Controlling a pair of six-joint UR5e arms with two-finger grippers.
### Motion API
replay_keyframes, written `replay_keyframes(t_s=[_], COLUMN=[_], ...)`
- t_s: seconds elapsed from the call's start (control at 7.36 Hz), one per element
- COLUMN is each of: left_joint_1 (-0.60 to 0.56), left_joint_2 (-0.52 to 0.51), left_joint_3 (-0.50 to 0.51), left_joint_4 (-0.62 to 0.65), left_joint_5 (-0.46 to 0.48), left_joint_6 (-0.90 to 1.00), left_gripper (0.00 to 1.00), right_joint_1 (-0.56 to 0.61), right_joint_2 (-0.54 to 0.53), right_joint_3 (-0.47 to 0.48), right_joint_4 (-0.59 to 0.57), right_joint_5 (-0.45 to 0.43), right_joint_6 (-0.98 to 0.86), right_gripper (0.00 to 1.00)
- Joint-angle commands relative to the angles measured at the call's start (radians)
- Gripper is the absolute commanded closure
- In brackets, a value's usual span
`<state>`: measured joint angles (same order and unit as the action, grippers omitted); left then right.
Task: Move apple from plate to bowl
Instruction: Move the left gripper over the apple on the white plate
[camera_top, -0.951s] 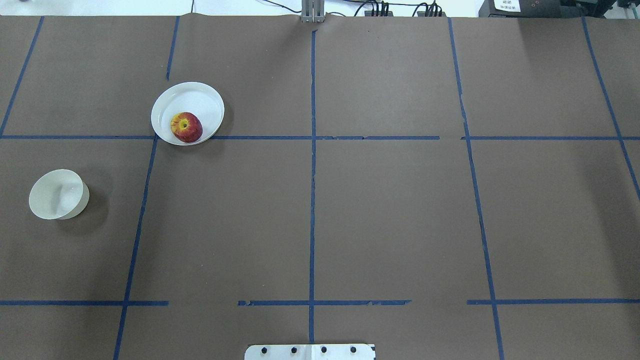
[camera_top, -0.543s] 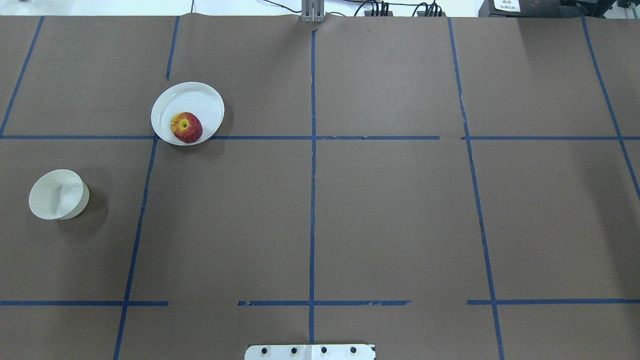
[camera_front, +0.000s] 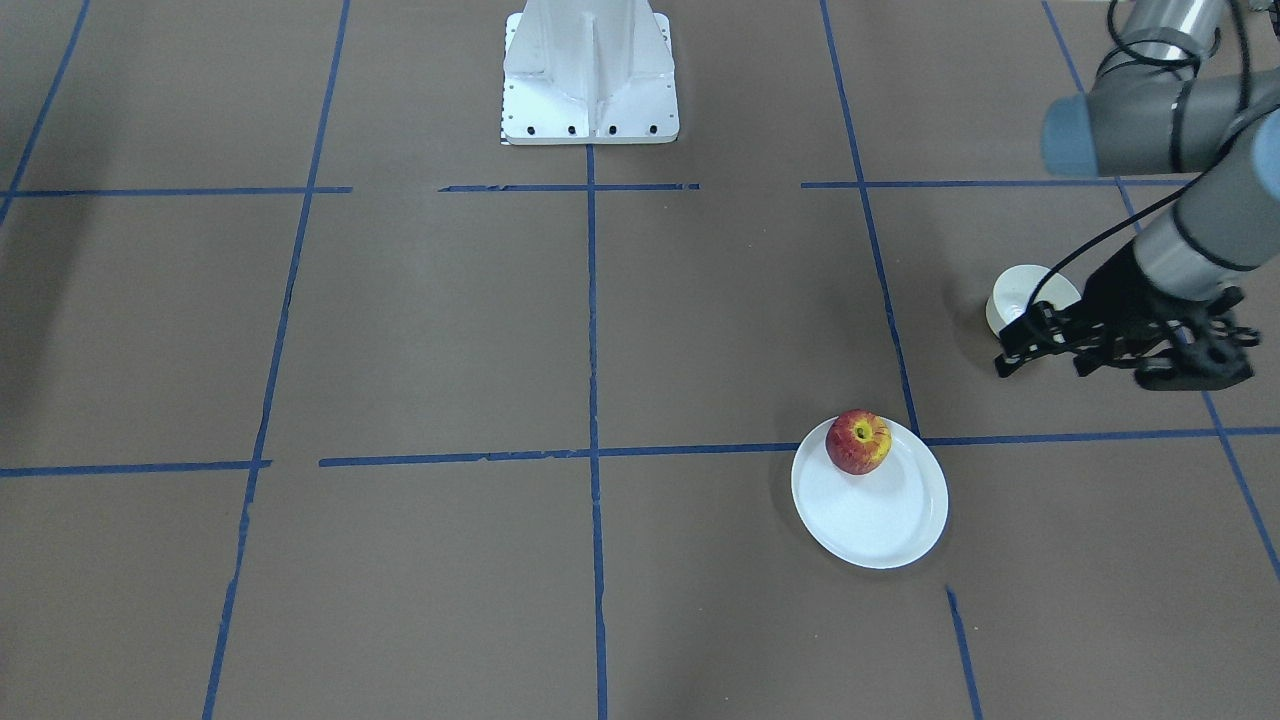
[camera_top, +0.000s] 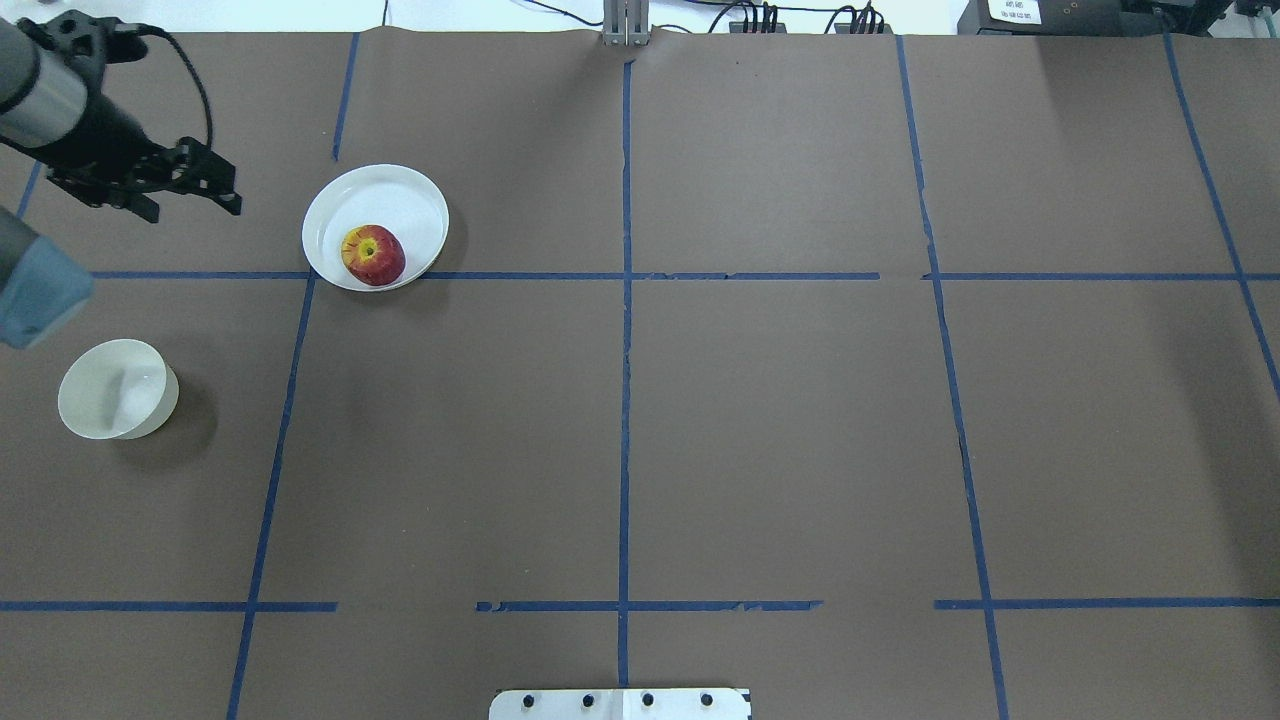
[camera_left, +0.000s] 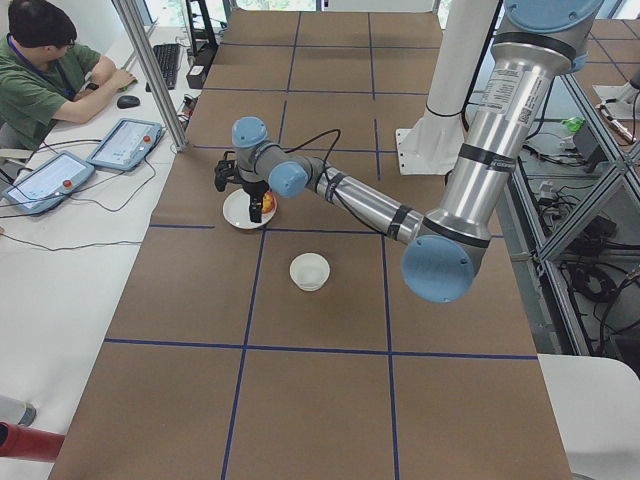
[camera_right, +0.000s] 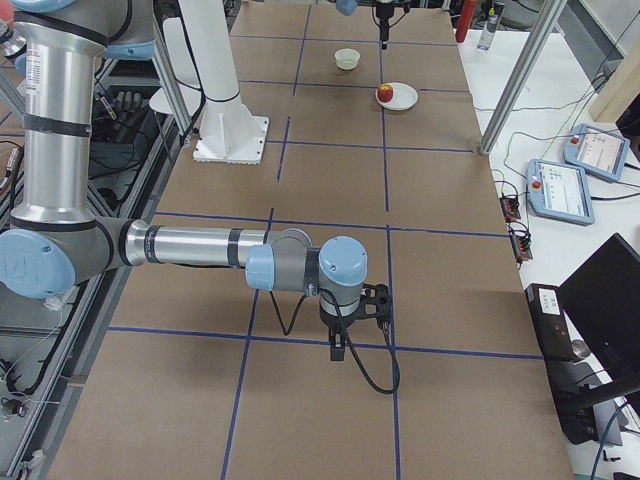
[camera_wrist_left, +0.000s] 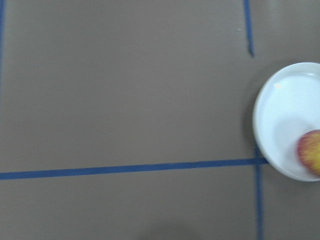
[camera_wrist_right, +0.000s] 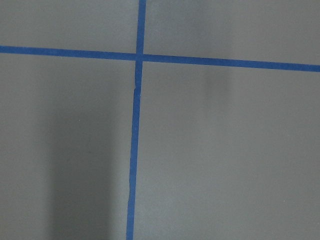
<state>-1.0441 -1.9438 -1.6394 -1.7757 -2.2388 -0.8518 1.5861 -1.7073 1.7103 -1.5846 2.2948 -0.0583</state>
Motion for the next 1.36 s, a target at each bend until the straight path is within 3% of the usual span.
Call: replay_keyframes(t_s=[0.0, 0.27, 0.68, 1.22], left_joint_1=[0.122, 0.157, 0.179, 0.197], left_joint_2=[-0.137, -0.185, -0.207, -0.228], left_joint_3=[0.139, 0.196, 0.291, 0.358], left_joint_4=[-0.010, -0.016, -0.128, -0.160], left_joint_5=[0.061, 0.061, 0.160, 0.162], left_joint_6=[-0.151, -0.206, -0.283, -0.289], left_gripper=[0.00, 0.00, 0.00, 0.00], right_joint_1=[0.000, 0.000, 0.000, 0.000], right_joint_2=[0.000, 0.000, 0.000, 0.000], right_joint_3=[0.000, 0.000, 0.000, 0.000], right_joint_4=[0.000, 0.000, 0.000, 0.000], right_joint_5=[0.000, 0.002, 0.000, 0.002], right_joint_6=[0.000, 0.000, 0.000, 0.000], right_gripper=[0.00, 0.00, 0.00, 0.00])
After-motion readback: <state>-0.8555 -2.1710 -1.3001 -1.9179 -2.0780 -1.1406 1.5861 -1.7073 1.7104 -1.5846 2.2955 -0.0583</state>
